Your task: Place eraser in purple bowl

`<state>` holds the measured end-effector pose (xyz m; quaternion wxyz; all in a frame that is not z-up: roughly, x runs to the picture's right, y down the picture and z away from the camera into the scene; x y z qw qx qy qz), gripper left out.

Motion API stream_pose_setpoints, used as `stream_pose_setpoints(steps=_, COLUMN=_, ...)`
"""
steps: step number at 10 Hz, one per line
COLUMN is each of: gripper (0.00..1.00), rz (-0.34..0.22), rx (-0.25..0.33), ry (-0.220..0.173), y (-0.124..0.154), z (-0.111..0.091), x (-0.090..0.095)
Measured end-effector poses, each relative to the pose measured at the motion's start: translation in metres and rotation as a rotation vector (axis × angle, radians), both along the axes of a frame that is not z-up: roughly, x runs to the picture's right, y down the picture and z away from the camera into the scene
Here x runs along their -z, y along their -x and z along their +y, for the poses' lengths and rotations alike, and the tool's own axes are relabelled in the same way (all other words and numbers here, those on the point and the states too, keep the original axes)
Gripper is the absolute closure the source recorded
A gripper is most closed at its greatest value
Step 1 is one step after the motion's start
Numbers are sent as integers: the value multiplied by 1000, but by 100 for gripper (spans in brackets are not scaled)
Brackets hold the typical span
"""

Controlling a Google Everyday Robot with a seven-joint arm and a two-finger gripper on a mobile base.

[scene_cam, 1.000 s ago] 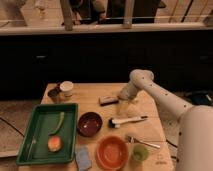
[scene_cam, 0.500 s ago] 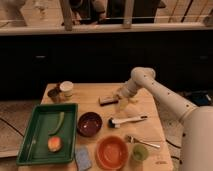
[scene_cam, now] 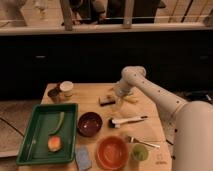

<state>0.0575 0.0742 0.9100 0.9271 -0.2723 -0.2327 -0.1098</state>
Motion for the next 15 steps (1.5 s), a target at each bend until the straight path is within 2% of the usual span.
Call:
stream_pose_setpoints(steps=2, gripper=20, rz=-8, rx=41, ry=5, y=9, z=1, x=-6)
stream_pose_setpoints(steps=5, gripper=20, rz=-2, rx=65, ry=22, y=12, z=2, x=-15)
stream_pose_setpoints(steps=10, gripper=20, rz=15, rx=79, ry=50, y=16, z=1, x=-30)
stream_pose_setpoints(steps=13, gripper=20, rz=29, rx=80, ry=85, y=14, z=5, x=-44)
stream_pose_setpoints(steps=14, gripper=23, rz=28, rx=82, ry=93, y=15, z=5, x=-47)
stream_pose_setpoints(steps=15, gripper=31, rz=27, rx=85, ry=98, y=15, z=7, x=-49)
